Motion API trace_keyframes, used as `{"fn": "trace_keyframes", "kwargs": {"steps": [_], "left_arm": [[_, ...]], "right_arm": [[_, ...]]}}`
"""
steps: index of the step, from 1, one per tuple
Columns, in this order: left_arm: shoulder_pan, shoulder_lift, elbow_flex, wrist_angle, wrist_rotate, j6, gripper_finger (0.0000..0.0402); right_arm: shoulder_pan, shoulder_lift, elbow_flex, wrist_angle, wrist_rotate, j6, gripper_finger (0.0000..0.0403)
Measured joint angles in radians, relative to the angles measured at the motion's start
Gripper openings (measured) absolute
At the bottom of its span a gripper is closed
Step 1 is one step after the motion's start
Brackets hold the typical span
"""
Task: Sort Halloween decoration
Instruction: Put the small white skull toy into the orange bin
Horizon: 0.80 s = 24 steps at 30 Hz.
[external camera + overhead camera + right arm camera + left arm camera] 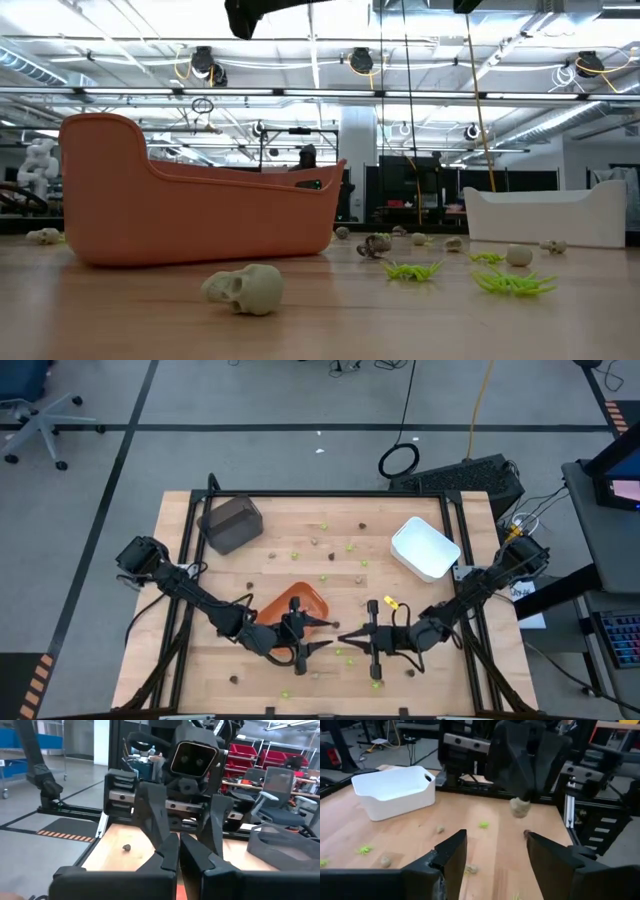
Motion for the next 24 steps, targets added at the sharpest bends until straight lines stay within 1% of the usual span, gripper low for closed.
{"fn": "trace_keyframes", "kwargs": {"steps": [6, 9, 11, 15, 21, 24], "left_arm": [[0.025, 0.017, 0.000, 0.049, 0.002, 0.004, 0.0212], [0.042, 0.045, 0.000, 0.114, 0.063, 0.007, 0.0212], [0.044, 0.064, 0.000, 0.141, 0.080, 0.010, 0.0212], [0.050, 0.091, 0.000, 0.198, 0.080, 0.029, 0.0212], [0.049, 0.092, 0.000, 0.230, 0.080, 0.041, 0.0212], [0.051, 0.092, 0.000, 0.266, 0.080, 0.062, 0.0203]], "right_arm": [[-0.021, 0.000, 0.000, 0.013, -0.022, -0.024, 0.0000], [-0.035, 0.000, 0.000, 0.014, -0.022, -0.028, 0.0000], [-0.040, 0.000, 0.000, 0.013, -0.022, -0.029, 0.0000], [-0.045, 0.000, 0.000, 0.010, -0.022, -0.030, 0.0000], [-0.045, 0.000, 0.000, 0.007, -0.022, -0.028, 0.0000], [-0.045, 0.000, 0.000, 0.006, -0.022, -0.028, 0.0000]]}}
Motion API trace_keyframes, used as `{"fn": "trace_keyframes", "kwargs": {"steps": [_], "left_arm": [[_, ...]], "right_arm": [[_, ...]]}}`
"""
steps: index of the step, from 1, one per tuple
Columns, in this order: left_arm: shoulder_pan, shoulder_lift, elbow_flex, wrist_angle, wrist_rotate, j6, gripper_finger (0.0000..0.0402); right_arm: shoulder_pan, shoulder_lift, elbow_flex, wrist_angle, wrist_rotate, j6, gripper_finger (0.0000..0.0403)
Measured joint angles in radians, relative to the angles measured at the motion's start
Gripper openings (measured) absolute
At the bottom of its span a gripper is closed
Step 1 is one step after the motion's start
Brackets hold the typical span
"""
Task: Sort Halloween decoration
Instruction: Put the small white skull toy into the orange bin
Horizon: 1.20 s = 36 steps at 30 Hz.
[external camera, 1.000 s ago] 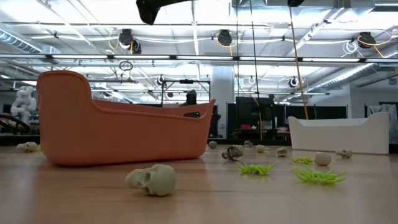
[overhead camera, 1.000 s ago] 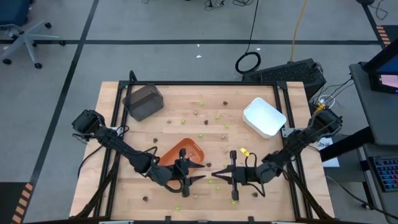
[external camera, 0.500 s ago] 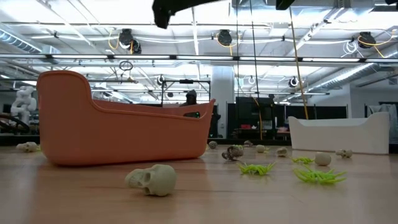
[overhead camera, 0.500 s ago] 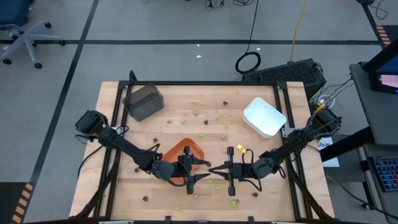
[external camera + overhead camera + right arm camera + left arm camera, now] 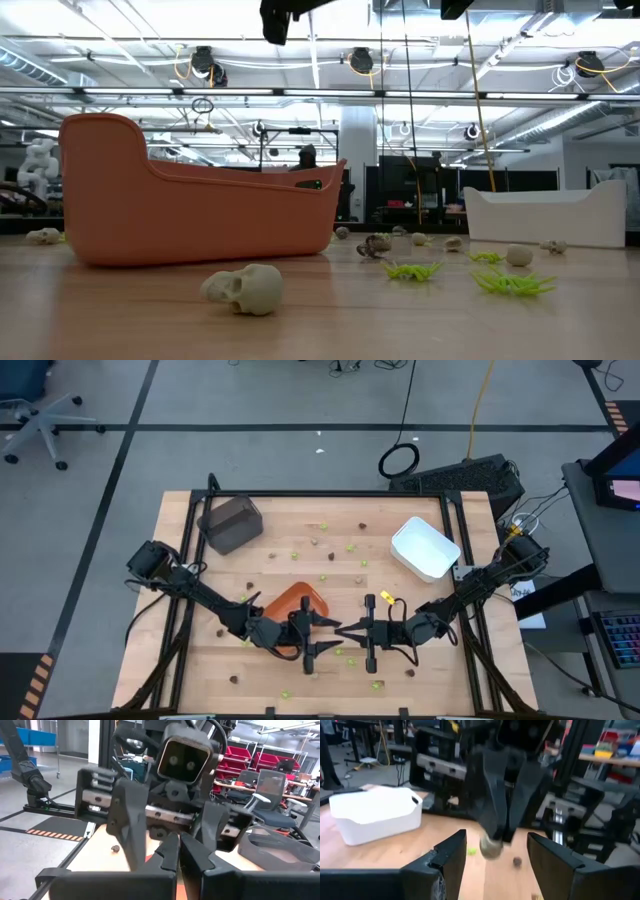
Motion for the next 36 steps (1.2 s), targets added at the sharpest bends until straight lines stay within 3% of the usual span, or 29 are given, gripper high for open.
{"fn": "trace_keyframes", "kwargs": {"steps": [10, 25, 33, 36], "left_arm": [[0.006, 0.000, 0.000, -0.005, 0.054, 0.026, 0.0128], [0.028, 0.000, 0.000, -0.017, 0.072, 0.052, 0.0112], [0.028, 0.000, 0.000, -0.033, 0.087, 0.072, 0.0026], [0.028, 0.000, 0.000, -0.029, 0.087, 0.075, 0.0025]], "right_arm": [[0.000, 0.000, 0.000, 0.000, -0.003, 0.000, 0.0000], [-0.006, 0.000, 0.000, -0.002, 0.000, 0.039, 0.0000], [-0.005, 0.000, 0.000, -0.003, -0.004, 0.050, 0.0000], [-0.005, 0.000, 0.000, -0.003, -0.004, 0.050, 0.0000]]}}
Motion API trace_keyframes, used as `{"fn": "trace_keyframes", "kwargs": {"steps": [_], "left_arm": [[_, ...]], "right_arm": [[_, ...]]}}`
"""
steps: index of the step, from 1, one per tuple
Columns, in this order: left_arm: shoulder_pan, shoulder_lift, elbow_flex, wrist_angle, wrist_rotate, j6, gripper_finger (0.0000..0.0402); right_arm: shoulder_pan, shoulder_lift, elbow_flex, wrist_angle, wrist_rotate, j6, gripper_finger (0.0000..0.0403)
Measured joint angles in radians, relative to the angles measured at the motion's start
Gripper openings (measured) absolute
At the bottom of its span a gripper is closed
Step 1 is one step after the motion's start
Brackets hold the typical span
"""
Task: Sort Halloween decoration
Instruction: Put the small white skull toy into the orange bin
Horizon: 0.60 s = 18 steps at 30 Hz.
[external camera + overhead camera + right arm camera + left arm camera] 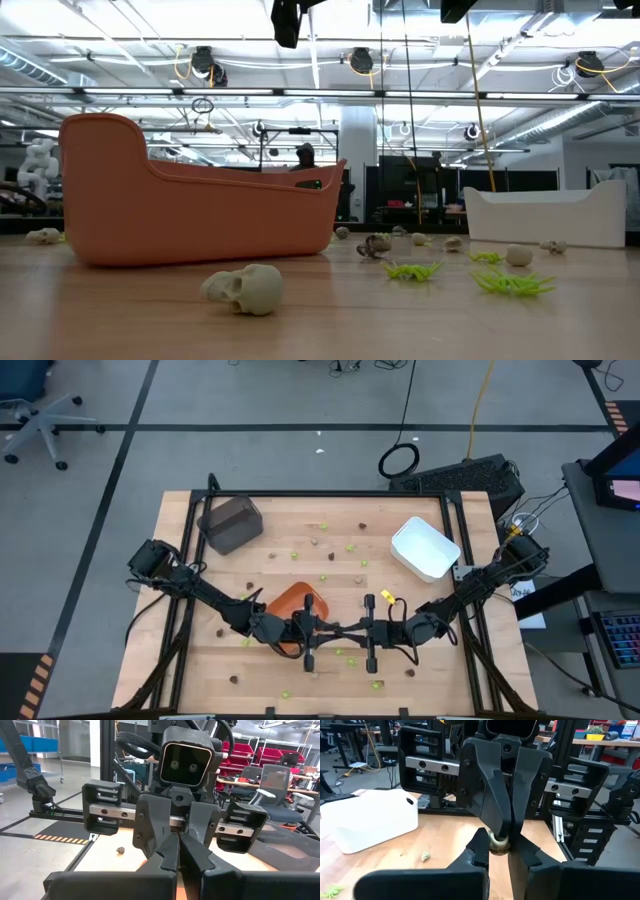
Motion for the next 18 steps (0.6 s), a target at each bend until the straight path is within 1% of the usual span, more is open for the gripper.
{"fn": "trace_keyframes", "kwargs": {"steps": [4, 6, 11, 13, 16, 18], "left_arm": [[0.000, 0.000, 0.000, -0.003, 0.000, 0.001, 0.0025], [0.000, 0.000, 0.000, -0.017, 0.000, 0.000, 0.0025], [-0.010, 0.000, 0.000, -0.062, -0.007, 0.005, 0.0027], [-0.012, -0.001, 0.000, -0.077, -0.009, 0.029, 0.0027], [-0.023, -0.004, 0.000, -0.086, -0.042, 0.114, 0.0028], [-0.032, -0.014, 0.000, -0.095, -0.071, 0.198, 0.0028]], "right_arm": [[0.000, -0.001, 0.000, -0.001, 0.000, 0.001, 0.0004], [0.007, -0.001, 0.000, -0.007, 0.007, 0.002, 0.0015], [0.035, -0.009, 0.000, -0.012, 0.022, 0.008, 0.0071], [0.046, -0.019, 0.000, -0.029, 0.039, 0.021, 0.0097], [0.063, -0.041, 0.000, -0.073, 0.067, 0.026, 0.0130], [0.072, -0.050, 0.000, -0.095, 0.069, 0.025, 0.0146]]}}
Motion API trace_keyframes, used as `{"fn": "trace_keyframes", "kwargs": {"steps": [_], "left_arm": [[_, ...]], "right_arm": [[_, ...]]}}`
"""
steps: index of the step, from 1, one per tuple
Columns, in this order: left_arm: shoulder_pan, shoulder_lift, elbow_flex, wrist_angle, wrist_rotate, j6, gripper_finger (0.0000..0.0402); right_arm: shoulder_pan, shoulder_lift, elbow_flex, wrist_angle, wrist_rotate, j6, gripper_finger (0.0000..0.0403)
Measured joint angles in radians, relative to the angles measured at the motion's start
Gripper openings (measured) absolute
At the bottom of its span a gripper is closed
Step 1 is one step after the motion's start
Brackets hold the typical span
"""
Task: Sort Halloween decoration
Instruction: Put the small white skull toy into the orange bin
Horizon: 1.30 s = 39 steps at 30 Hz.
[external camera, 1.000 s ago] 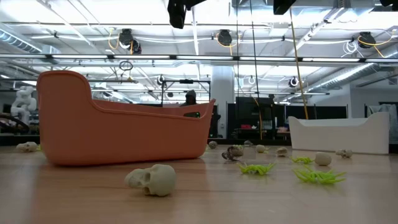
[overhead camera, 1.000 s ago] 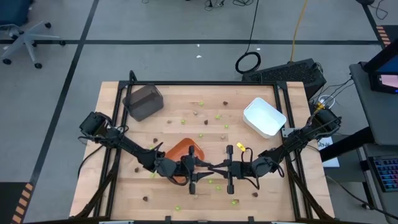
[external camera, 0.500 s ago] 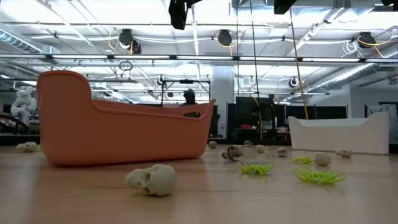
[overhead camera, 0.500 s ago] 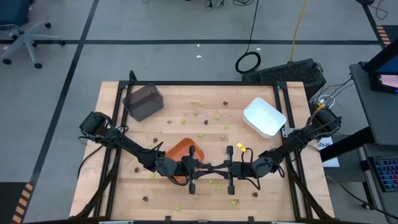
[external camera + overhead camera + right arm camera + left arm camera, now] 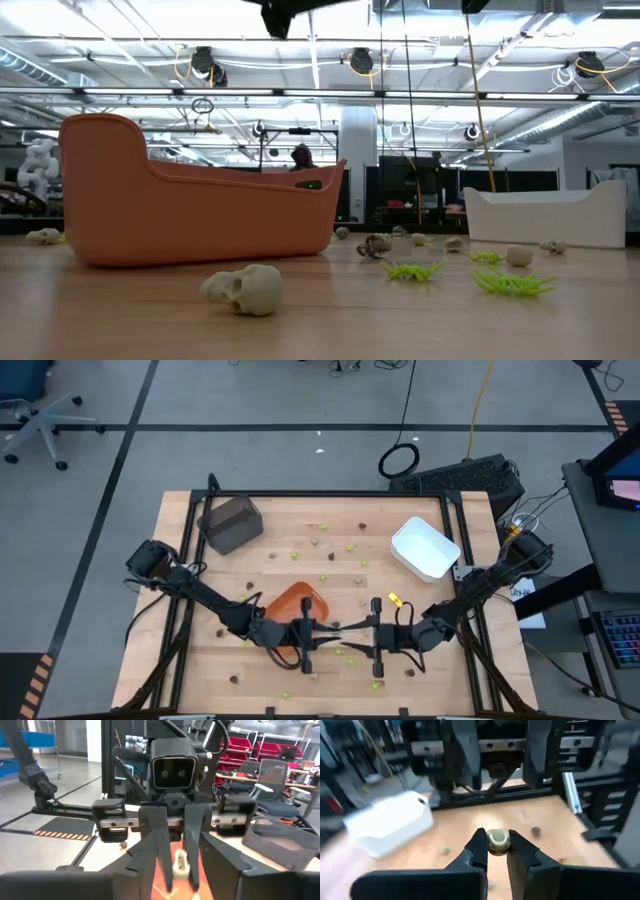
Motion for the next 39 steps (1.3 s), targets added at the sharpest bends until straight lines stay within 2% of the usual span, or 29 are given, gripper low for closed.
{"fn": "trace_keyframes", "kwargs": {"steps": [4, 9, 15, 19, 22, 26, 30, 35, 39], "left_arm": [[-0.027, -0.018, 0.000, -0.053, -0.083, 0.218, 0.0029], [-0.061, -0.018, 0.000, -0.072, -0.190, 0.487, 0.0029], [-0.092, -0.018, 0.000, -0.068, -0.294, 0.695, 0.0030], [-0.109, -0.018, 0.006, -0.047, -0.352, 0.831, 0.0030], [-0.117, -0.022, 0.038, -0.053, -0.377, 0.853, 0.0030], [-0.127, -0.030, 0.074, -0.147, -0.362, 0.876, 0.0030], [-0.138, -0.029, 0.078, -0.165, -0.363, 0.862, 0.0030], [-0.147, -0.029, 0.079, -0.162, -0.363, 0.717, 0.0030], [-0.147, -0.029, 0.079, -0.125, -0.348, 0.523, 0.0030]], "right_arm": [[0.028, -0.002, 0.000, -0.027, -0.003, 0.004, 0.0163], [0.055, -0.003, 0.000, -0.158, -0.007, 0.117, 0.0161], [0.083, -0.002, 0.000, -0.352, -0.010, 0.286, 0.0156], [0.093, -0.002, 0.000, -0.398, -0.011, 0.324, 0.0156], [0.097, -0.002, 0.000, -0.397, -0.011, 0.319, 0.0155], [0.097, -0.002, 0.000, -0.404, -0.011, 0.309, 0.0155], [0.097, -0.002, 0.000, -0.410, -0.009, 0.307, 0.0155], [0.097, -0.002, 0.000, -0.414, -0.009, 0.306, 0.0155], [0.096, -0.002, 0.000, -0.422, -0.009, 0.303, 0.0155]]}}
